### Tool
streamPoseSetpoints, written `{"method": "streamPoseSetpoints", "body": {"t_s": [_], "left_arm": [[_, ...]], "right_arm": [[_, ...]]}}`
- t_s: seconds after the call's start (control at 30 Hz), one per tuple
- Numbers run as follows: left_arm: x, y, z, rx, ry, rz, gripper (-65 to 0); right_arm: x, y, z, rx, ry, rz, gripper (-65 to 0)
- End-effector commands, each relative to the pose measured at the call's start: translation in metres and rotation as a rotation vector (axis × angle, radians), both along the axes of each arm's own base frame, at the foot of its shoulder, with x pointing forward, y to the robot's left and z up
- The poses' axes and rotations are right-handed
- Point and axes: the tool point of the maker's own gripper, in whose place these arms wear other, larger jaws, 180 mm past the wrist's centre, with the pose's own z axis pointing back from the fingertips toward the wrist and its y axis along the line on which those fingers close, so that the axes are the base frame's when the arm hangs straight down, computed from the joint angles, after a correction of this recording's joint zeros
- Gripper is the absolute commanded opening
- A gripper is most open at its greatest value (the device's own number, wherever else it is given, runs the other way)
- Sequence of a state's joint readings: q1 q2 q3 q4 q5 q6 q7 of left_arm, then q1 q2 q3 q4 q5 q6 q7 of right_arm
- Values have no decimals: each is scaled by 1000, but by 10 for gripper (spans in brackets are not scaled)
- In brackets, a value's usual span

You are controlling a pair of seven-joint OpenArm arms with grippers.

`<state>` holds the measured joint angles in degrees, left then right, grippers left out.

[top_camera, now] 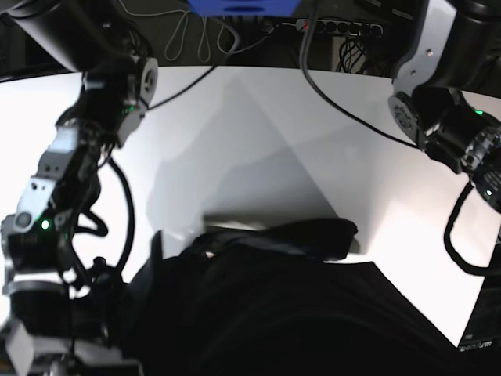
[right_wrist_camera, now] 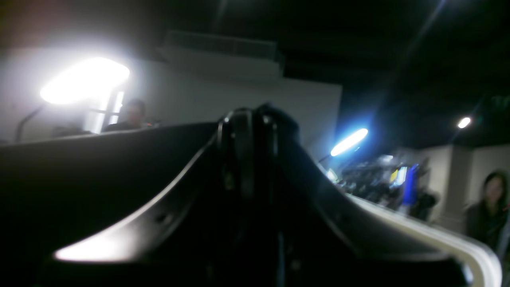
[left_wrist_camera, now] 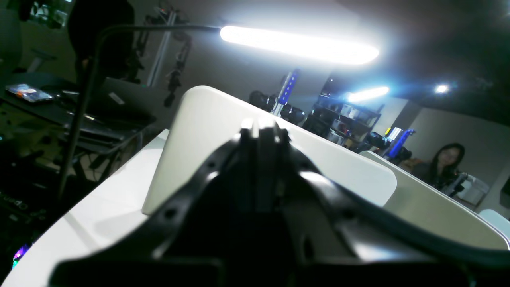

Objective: Layout the t-shirt on the table in an organized manner, then fold the t-shirt properly
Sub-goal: 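Lift the shirt high with both grippers and lay it down flat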

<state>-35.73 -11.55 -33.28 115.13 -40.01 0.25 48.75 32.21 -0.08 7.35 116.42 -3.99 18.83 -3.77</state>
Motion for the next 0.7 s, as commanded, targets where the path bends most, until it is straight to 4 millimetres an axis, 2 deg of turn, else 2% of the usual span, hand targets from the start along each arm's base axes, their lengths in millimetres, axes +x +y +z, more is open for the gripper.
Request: {"method": "streamPoseSetpoints", "body": {"t_s": [0.0,0.13,0.33,0.47,0.57,0.67], "left_arm": [[-7,1,18,5,-62,4,-647],[-7,0,16,2,-58,2,-647],[-3,0,-20,-3,34,-8,-647],[0,1,-47,-6,106,-4,-647],[2,2,-56,-12,130,-2,-647],[10,8,-69,-7,177,34,-647]], "right_arm": [[-14,0,24,-7,-96,-4,-650],[-14,0,24,-11,-98,-10,-650],[-11,5,-32,1,1,22,-650],[-9,11,-57,18,61,45,-650],[7,10,-77,28,129,49,-650],[36,9,-101,43,216,57,-650]]}}
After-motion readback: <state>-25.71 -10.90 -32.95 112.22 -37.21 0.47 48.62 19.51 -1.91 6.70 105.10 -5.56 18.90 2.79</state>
